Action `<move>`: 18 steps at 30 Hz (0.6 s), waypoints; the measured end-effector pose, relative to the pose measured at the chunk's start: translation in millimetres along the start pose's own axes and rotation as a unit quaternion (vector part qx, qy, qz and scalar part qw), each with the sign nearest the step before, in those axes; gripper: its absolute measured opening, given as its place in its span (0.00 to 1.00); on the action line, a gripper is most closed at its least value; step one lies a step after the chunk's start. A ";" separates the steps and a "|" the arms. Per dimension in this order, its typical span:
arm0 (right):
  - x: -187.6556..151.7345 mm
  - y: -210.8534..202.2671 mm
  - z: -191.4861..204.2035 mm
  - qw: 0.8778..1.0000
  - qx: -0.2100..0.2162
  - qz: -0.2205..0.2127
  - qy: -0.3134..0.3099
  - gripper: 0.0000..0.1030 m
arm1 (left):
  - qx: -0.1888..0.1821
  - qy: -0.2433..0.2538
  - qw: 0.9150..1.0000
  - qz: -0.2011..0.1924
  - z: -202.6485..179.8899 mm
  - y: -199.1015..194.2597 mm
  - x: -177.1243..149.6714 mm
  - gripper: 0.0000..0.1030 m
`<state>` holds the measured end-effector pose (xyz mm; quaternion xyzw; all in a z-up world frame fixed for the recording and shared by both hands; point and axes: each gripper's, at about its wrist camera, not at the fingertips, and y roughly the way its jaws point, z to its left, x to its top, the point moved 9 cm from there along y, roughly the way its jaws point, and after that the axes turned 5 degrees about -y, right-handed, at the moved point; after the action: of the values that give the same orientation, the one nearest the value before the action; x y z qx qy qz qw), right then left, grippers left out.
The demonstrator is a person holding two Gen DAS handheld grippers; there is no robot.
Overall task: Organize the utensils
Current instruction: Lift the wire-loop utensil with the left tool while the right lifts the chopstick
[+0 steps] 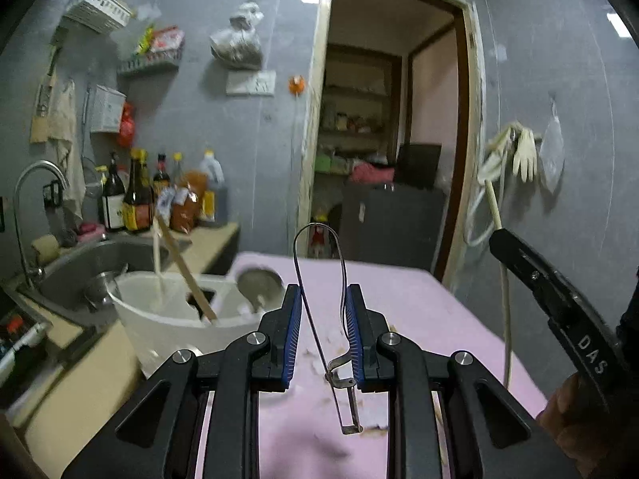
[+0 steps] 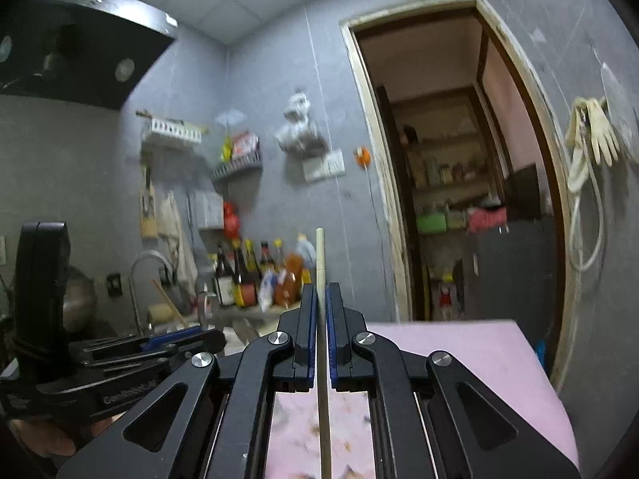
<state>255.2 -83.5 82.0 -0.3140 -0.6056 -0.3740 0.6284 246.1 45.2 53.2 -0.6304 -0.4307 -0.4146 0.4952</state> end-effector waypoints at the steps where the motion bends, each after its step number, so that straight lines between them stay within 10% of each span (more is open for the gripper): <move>1: 3.8 0.0 1.0 1.000 0.002 -0.006 0.004 0.03 | -0.006 -0.002 1.000 -0.004 4.3 -3.1 6.9 0.18; 11: 51.6 41.3 33.4 0.995 0.054 -0.066 0.050 0.03 | -0.011 0.019 1.000 -0.020 48.6 -43.9 72.8 0.18; 18: 65.6 89.8 59.4 0.990 0.080 -0.089 0.077 0.03 | 0.056 0.012 0.998 -0.040 108.9 -51.9 107.3 0.18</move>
<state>299.4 7.9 156.7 -0.1776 -0.6092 -0.4015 0.6604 237.6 173.5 150.9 -0.5792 -0.4722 -0.4165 0.5178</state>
